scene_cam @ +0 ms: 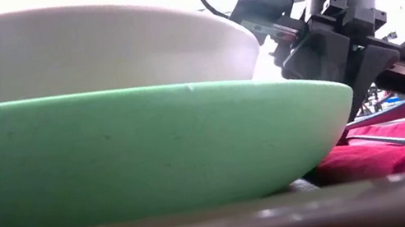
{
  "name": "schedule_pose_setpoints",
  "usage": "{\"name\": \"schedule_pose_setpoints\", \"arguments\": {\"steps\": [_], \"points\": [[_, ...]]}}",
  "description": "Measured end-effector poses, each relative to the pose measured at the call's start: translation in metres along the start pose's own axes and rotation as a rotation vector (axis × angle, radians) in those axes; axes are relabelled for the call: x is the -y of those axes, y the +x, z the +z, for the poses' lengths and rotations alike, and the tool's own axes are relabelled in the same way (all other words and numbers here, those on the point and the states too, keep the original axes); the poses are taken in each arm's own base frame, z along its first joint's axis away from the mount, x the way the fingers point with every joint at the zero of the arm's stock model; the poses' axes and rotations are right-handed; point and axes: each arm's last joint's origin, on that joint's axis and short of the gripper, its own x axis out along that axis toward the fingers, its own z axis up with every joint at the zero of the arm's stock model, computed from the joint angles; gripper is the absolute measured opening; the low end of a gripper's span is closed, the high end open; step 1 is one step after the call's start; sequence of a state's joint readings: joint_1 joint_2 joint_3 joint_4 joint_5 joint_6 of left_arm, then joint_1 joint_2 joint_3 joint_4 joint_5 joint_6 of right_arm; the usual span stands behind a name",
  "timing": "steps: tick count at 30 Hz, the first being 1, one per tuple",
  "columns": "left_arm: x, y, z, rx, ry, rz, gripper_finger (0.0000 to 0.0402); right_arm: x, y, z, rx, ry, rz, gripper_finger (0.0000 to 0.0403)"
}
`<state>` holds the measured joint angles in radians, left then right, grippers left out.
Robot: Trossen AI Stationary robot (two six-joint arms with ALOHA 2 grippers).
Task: Set up tray
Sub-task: Put the spoon on the top of the table napkin between the green and blue fork on the brown serving tray
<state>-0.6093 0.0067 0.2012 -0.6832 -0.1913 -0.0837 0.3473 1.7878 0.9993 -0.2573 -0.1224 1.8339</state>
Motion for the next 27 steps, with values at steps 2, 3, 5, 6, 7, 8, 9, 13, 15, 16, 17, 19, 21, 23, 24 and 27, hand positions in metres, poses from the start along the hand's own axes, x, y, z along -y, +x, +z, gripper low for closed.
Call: {"name": "schedule_pose_setpoints", "arguments": {"steps": [2, 3, 5, 6, 7, 8, 9, 13, 15, 16, 17, 19, 21, 23, 24, 27], "points": [[0.0000, 0.0000, -0.0004, -0.004, 0.001, 0.000, 0.0072, 0.0000, 0.0000, 0.0000, 0.000, 0.002, 0.000, 0.0000], [-0.0001, 0.0000, -0.0005, -0.005, 0.000, 0.001, 0.0072, 0.0000, 0.0000, 0.0003, 0.000, 0.003, 0.000, 0.0000], [0.0000, 0.0000, -0.0005, -0.005, 0.001, 0.000, 0.0072, 0.0000, 0.0000, 0.0002, 0.000, 0.004, 0.000, 0.0000], [0.0000, 0.0000, -0.0007, -0.007, 0.001, 0.000, 0.0072, -0.0001, -0.0001, 0.0002, -0.002, 0.004, -0.001, 0.0000], [-0.0001, 0.0000, -0.0008, -0.009, 0.001, 0.001, 0.0072, 0.0000, 0.0000, 0.0002, -0.003, 0.004, -0.002, 0.0000], [-0.0001, 0.0000, -0.0008, -0.008, 0.002, 0.001, 0.0072, 0.0000, -0.0001, 0.0001, -0.004, 0.005, -0.002, 0.0000], [-0.0001, 0.0000, -0.0008, -0.008, 0.001, 0.001, 0.0072, 0.0000, -0.0001, 0.0001, -0.006, 0.010, -0.003, 0.0000], [-0.0001, 0.0000, -0.0008, -0.008, 0.001, 0.001, 0.0072, -0.0002, -0.0002, 0.0011, -0.013, 0.015, -0.005, 0.0000], [-0.0001, 0.0000, -0.0008, -0.008, 0.001, 0.001, 0.0072, -0.0004, -0.0003, 0.0019, -0.013, 0.016, -0.005, 0.0000], [-0.0001, 0.0000, -0.0008, -0.008, 0.001, 0.001, 0.0072, -0.0005, -0.0004, 0.0020, -0.013, 0.017, -0.004, 0.0000], [-0.0001, 0.0000, -0.0008, -0.008, 0.001, 0.001, 0.0072, -0.0006, -0.0004, 0.0024, -0.012, 0.017, -0.004, 0.0000], [-0.0001, 0.0000, -0.0008, -0.009, 0.002, 0.001, 0.0072, -0.0008, -0.0005, 0.0030, -0.011, 0.019, -0.003, 0.0000], [-0.0001, 0.0000, -0.0008, -0.008, 0.001, 0.001, 0.0072, -0.0010, -0.0006, 0.0040, -0.011, 0.021, -0.003, 0.0000], [-0.0001, 0.0000, -0.0008, -0.008, 0.002, 0.001, 0.0072, -0.0011, -0.0007, 0.0044, -0.009, 0.018, -0.002, 0.0000], [-0.0001, 0.0000, -0.0008, -0.009, 0.002, 0.001, 0.0072, -0.0011, -0.0007, 0.0044, -0.009, 0.017, -0.002, 0.0000], [-0.0001, 0.0000, -0.0008, -0.009, 0.001, 0.001, 0.0072, -0.0012, -0.0007, 0.0047, -0.008, 0.016, -0.002, 0.0001]]}}
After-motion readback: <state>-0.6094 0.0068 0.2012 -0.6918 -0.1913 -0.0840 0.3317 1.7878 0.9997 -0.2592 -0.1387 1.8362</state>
